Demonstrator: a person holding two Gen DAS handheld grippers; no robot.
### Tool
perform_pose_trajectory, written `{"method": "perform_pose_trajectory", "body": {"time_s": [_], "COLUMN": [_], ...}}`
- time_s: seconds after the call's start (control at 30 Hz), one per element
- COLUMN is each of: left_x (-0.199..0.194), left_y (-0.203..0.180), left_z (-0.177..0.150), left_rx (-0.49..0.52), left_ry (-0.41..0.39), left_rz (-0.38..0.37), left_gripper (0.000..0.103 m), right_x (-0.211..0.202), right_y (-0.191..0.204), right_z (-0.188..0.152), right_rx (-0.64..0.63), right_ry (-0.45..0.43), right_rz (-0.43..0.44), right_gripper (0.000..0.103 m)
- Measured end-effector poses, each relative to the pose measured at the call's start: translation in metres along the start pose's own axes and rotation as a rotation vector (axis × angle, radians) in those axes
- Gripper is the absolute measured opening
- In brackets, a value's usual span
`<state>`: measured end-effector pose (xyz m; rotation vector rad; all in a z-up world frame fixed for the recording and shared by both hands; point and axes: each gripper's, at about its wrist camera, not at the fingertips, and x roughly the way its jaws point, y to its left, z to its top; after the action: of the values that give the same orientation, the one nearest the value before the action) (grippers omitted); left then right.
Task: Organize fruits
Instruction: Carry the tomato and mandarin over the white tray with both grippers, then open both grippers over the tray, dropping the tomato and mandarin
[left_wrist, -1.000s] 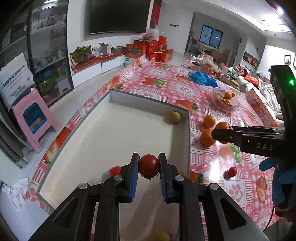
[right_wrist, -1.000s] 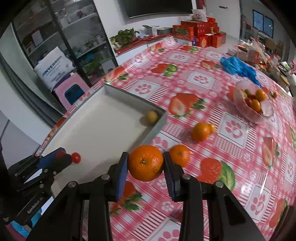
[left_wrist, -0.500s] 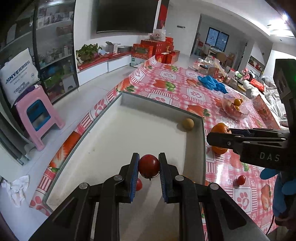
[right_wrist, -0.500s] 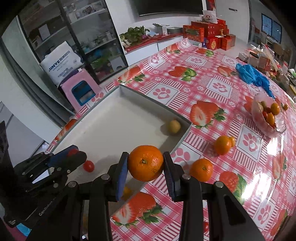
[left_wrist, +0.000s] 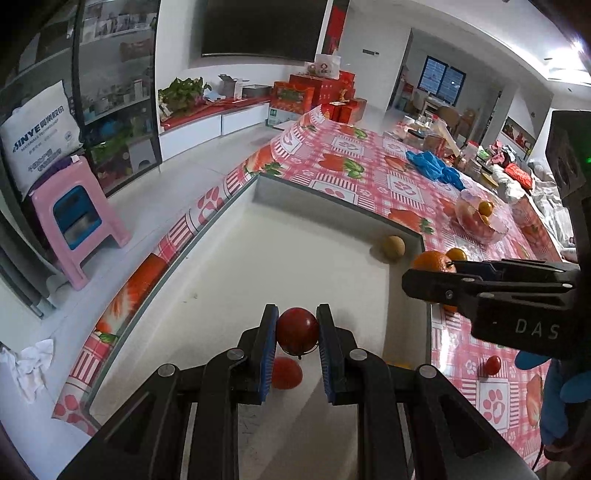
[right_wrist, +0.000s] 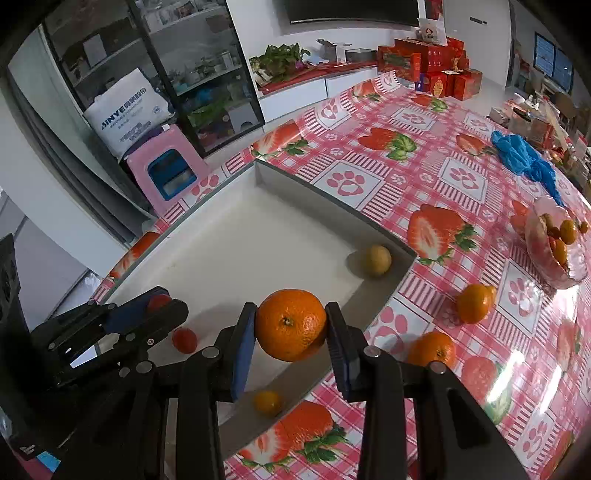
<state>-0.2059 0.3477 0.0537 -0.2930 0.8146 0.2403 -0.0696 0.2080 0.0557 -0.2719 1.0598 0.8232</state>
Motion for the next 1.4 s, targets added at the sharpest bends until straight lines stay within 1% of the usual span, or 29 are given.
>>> {"method": "perform_pose_trajectory", "body": {"time_s": [0.37, 0.77, 0.8, 0.83, 0.87, 0.9, 0.93, 0.97, 1.0, 1.03, 1.07, 1.13, 1.2, 1.4], "left_x": [0.017, 0.026, 0.027, 0.028, 0.029, 0.029, 0.030, 0.029, 0.026, 0.021, 0.016, 0.015, 0.015, 0.015], "left_y": [0.004, 0.007, 0.007, 0.008, 0.008, 0.008, 0.009, 0.010, 0.011, 0.012, 0.012, 0.012, 0.012, 0.010], "left_z": [0.002, -0.002, -0.002, -0.003, -0.003, -0.004, -0.005, -0.006, -0.007, -0.007, -0.006, -0.005, -0.004, -0.008], "left_rx": [-0.017, -0.025, -0.025, -0.025, -0.025, -0.026, -0.027, -0.032, -0.039, -0.049, -0.050, -0.036, -0.035, -0.038], "left_ry": [0.028, 0.059, 0.063, 0.067, 0.070, 0.074, 0.078, 0.075, 0.061, 0.032, 0.007, 0.017, 0.021, 0.037], "left_rz": [-0.006, -0.004, -0.001, 0.005, 0.008, 0.011, 0.016, 0.025, 0.033, 0.041, 0.038, 0.038, 0.049, 0.063], "left_gripper": [0.022, 0.022, 0.022, 0.023, 0.023, 0.025, 0.044, 0.060, 0.086, 0.089, 0.089, 0.089, 0.089, 0.089], "right_x": [0.025, 0.033, 0.033, 0.032, 0.031, 0.030, 0.029, 0.028, 0.027, 0.026, 0.025, 0.023, 0.019, 0.006], "right_y": [0.000, -0.006, -0.006, -0.005, -0.004, -0.004, -0.003, -0.002, -0.001, 0.000, 0.001, 0.002, 0.003, 0.001], "right_z": [0.000, -0.001, -0.001, 0.000, 0.000, 0.000, 0.000, 0.000, 0.000, 0.000, 0.001, 0.000, -0.001, -0.004], "right_rx": [0.008, 0.024, 0.024, 0.023, 0.020, 0.017, 0.014, 0.012, 0.009, 0.006, 0.004, 0.001, -0.006, -0.030], "right_ry": [0.051, 0.075, 0.073, 0.071, 0.068, 0.064, 0.061, 0.058, 0.057, 0.055, 0.054, 0.049, 0.040, 0.011], "right_rz": [0.004, 0.014, 0.016, 0.018, 0.016, 0.013, 0.011, 0.009, 0.006, 0.002, -0.001, -0.004, -0.004, -0.045], "right_gripper": [0.040, 0.041, 0.042, 0.048, 0.055, 0.059, 0.064, 0.066, 0.067, 0.072, 0.076, 0.080, 0.081, 0.086]}}
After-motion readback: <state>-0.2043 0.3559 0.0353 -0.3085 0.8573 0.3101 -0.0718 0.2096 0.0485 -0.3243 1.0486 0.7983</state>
